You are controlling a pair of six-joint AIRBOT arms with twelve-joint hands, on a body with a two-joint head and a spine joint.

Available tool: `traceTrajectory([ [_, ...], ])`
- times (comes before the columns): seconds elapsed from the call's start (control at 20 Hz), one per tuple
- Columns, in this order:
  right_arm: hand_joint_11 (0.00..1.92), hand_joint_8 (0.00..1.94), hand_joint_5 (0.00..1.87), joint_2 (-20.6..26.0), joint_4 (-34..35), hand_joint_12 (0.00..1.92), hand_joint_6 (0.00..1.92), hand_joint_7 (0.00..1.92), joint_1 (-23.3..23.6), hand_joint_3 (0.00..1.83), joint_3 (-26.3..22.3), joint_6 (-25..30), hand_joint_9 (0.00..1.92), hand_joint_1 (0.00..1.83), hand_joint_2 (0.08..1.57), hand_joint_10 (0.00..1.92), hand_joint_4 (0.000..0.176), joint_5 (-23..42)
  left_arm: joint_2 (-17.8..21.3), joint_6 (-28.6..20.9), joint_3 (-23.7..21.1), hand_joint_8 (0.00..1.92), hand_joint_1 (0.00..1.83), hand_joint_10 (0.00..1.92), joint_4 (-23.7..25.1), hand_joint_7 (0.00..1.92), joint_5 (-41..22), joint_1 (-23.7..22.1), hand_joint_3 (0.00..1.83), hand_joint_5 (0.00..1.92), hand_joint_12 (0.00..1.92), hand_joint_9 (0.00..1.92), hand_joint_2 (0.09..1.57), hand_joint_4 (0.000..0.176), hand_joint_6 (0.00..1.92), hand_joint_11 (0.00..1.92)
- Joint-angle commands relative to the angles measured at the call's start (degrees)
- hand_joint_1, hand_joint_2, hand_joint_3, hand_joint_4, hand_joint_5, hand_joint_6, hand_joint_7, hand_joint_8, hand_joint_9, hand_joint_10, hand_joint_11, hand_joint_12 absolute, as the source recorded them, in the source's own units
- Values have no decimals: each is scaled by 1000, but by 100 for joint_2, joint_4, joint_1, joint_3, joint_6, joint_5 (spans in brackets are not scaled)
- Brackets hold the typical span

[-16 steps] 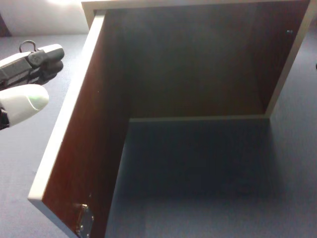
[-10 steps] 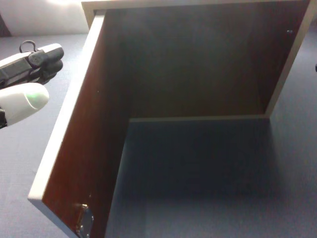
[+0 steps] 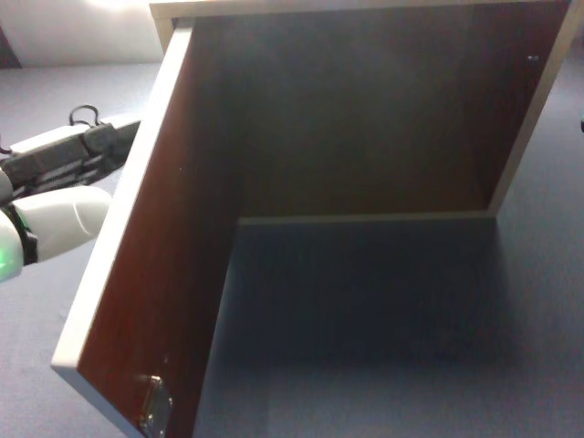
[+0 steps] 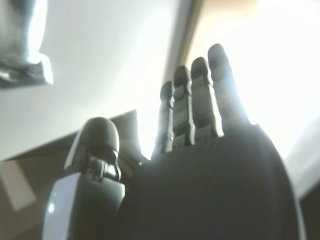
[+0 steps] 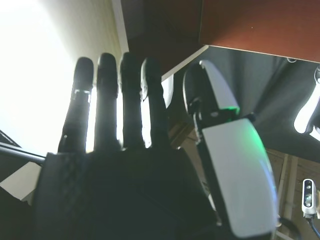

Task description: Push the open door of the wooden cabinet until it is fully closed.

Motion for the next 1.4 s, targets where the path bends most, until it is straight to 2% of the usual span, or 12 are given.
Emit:
traceTrajectory([
  [0.0, 0, 1, 460, -12, 150, 741, 1, 449, 27, 0, 42, 48, 365, 702, 1372, 1, 0, 697, -22, -34, 20, 1, 157, 3, -2, 220, -601, -72, 3, 182, 24, 203, 1473, 27, 2, 146],
  [0.1, 0, 3, 472, -15, 150, 721, 2, 467, 27, 1, 49, 48, 362, 674, 1375, 2, 0, 697, -56, -34, 32, 5, 147, 5, 71, 226, -598, -100, 4, 169, 24, 205, 1478, 46, 0, 157],
  [0.25, 0, 2, 460, -21, 150, 652, 2, 453, 27, 0, 61, 48, 338, 685, 1376, 2, 0, 696, -128, -34, 104, 2, 136, 4, 173, 232, -556, -164, 2, 152, 20, 222, 1486, 38, 1, 172],
  [0.3, 0, 2, 463, -26, 150, 646, 3, 451, 27, 0, 67, 48, 340, 684, 1369, 3, 0, 696, -145, -34, 116, 0, 168, 1, 208, 227, -549, -180, 0, 160, 14, 218, 1489, 20, 2, 168],
  [0.5, 0, 2, 468, -34, 150, 671, 0, 460, 28, 1, 77, 48, 349, 677, 1369, 3, 0, 696, -187, -34, 149, 6, 148, 5, 363, 260, -563, -238, 0, 168, 14, 237, 1483, 31, 3, 182],
  [0.55, 0, 2, 474, -38, 150, 689, 2, 462, 28, 0, 80, 48, 354, 693, 1367, 3, 0, 696, -197, -34, 165, 3, 169, 3, 407, 260, -560, -254, 0, 164, 7, 235, 1489, 15, 1, 168],
  [0.7, 0, 3, 474, -49, 150, 703, 1, 468, 30, 0, 93, 49, 366, 679, 1368, 5, 0, 696, -251, -34, 197, 2, 216, 0, 568, 239, -512, -371, 0, 172, 1, 206, 1489, 30, 3, 148],
  [0.8, 0, 1, 469, -55, 150, 657, 0, 468, 29, 0, 93, 56, 359, 684, 1368, 1, 0, 696, -286, -34, 219, 6, 221, 5, 635, 252, -463, -442, 0, 189, 5, 219, 1489, 26, 9, 159],
  [0.9, 0, 0, 474, -59, 150, 718, 0, 459, 29, 2, 92, 66, 365, 688, 1382, 0, 0, 696, -292, -34, 223, 0, 202, 0, 674, 236, -441, -469, 2, 178, 1, 206, 1498, 6, 2, 146],
  [1.1, 0, 3, 489, -63, 150, 734, 2, 475, 33, 0, 92, 81, 370, 712, 1373, 2, 0, 696, -386, -34, 274, 6, 208, 10, 840, 294, -325, -577, 0, 199, 14, 281, 1499, 13, 2, 190],
  [1.3, 0, 1, 473, -66, 150, 701, 0, 466, 33, 3, 92, 104, 363, 658, 1381, 1, 0, 697, -533, -34, 367, 1, 126, 1, 1101, 232, -110, -858, 6, 134, 0, 234, 1526, 8, 0, 147],
  [1.35, 0, 2, 474, -66, 150, 693, 1, 467, 33, 2, 93, 104, 363, 685, 1382, 1, 0, 698, -590, -34, 401, 1, 70, 0, 1208, 202, -43, -966, 7, 111, 0, 203, 1536, 20, 1, 110],
])
